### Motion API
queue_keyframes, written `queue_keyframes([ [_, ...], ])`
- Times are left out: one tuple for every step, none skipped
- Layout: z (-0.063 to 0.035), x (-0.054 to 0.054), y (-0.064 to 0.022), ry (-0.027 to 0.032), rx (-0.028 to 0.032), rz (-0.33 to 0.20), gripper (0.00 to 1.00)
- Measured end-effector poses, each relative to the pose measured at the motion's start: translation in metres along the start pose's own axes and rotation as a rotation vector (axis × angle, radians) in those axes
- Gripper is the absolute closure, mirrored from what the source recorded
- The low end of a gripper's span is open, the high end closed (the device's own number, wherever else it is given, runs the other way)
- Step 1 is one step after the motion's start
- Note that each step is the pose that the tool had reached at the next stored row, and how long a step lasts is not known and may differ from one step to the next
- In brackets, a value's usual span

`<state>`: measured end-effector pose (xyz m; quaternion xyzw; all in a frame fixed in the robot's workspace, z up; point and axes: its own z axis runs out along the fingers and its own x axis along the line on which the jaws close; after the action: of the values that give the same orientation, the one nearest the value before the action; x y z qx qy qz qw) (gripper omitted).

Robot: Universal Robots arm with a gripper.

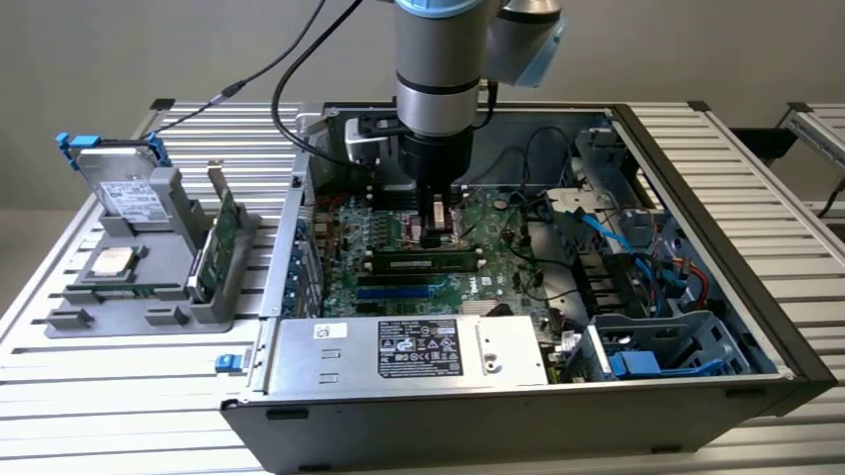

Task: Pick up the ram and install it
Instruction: 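Press down the ram until it locks into place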

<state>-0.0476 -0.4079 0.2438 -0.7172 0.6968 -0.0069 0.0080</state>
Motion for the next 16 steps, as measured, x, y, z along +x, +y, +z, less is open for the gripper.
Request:
queue_keyframes([
  [0.0,0.0,0.0,0.0,0.0,0.0,0.9],
  [0.0003,0.0,0.0,0.0,0.0,0.0,0.9],
  [0.0007,0.0,0.0,-0.0001,0.0,0.0,0.9],
  [0.0009,0.0001,0.0001,0.0001,-0.0009,0.0,0.9],
  [0.0014,0.0,0.0,-0.0001,-0.002,0.0,0.9],
  [0.0021,0.0,0.0,-0.0001,-0.0034,0.0,0.9],
  [0.0027,0.0001,0.0,-0.0001,-0.006,0.0,0.9],
  [0.0033,0.0002,0.0,-0.0003,-0.0102,0.0,0.9],
  [0.0037,0.0002,0.0001,-0.0004,-0.0131,0.0,0.9],
  [0.0038,0.0004,0.0001,-0.0003,-0.0168,0.0,0.9],
  [0.0042,0.0005,0.0,-0.0007,-0.0216,0.0,0.9],
  [0.0044,0.0006,-0.0001,-0.0007,-0.0263,0.0,0.9],
  [0.0044,0.0007,-0.0004,-0.0006,-0.0286,0.0,0.9],
  [0.0047,0.0009,-0.0012,-0.0008,-0.0299,0.0,0.9],
  [0.0053,0.001,-0.0021,-0.0008,-0.03,0.0,0.9],
  [0.0062,0.0013,-0.0031,-0.0008,-0.0303,0.0,0.9],
])
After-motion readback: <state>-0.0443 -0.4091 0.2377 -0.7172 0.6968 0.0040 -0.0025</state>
